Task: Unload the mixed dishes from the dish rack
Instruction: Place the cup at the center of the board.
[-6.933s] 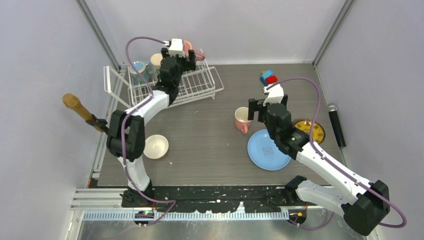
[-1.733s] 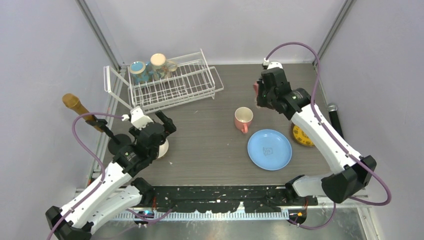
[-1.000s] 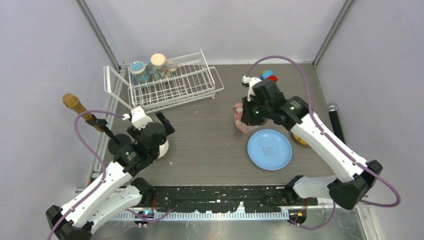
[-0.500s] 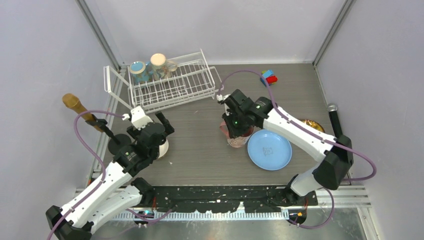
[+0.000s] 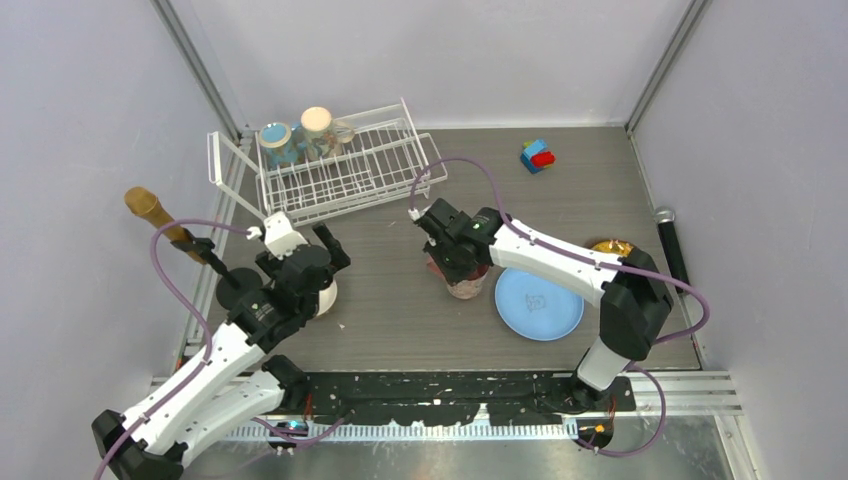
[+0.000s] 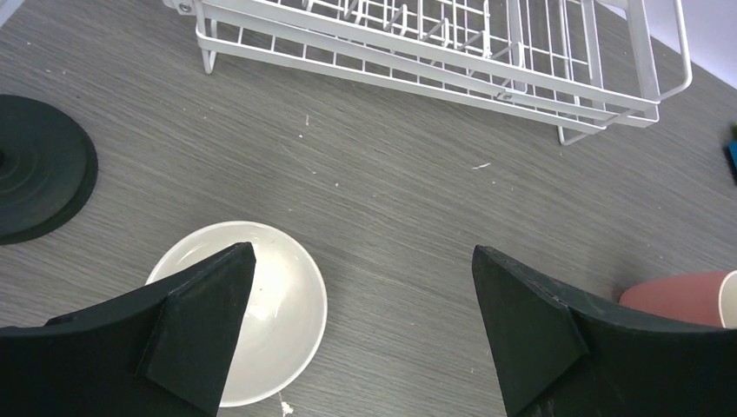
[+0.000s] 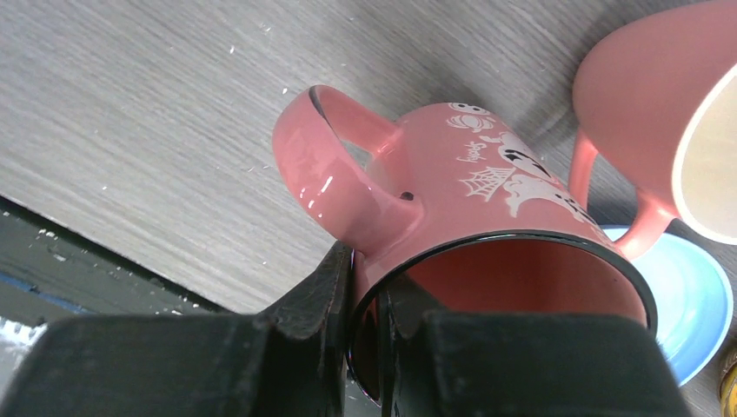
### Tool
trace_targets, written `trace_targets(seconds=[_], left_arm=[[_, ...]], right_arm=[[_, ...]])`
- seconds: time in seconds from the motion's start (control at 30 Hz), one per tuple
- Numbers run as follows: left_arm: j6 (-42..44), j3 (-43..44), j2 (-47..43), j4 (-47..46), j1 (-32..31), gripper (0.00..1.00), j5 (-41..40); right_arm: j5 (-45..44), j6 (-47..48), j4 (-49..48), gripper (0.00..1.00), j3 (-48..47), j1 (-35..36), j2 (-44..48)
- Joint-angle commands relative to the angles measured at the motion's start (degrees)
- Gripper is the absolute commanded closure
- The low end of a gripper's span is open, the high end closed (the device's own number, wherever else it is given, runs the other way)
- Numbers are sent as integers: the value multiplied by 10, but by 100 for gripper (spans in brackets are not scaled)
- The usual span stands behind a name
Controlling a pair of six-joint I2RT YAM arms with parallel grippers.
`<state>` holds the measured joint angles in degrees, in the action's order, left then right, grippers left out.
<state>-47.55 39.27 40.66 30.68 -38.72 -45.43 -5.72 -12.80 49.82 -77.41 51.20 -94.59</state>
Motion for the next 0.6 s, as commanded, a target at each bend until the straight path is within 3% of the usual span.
trace_targets(seconds=[0.0,0.37,0.57], left_arm=[[8,25,13,-15,0,0,5],[3,35,36,-7,0,0,6],[5,34,36,-4,0,0,0]], right_arm=[[-51,1,-52,94,4,2,17],[-52,4,-60,87,33,8,7],[-44,3,-62,68,38,9,3]])
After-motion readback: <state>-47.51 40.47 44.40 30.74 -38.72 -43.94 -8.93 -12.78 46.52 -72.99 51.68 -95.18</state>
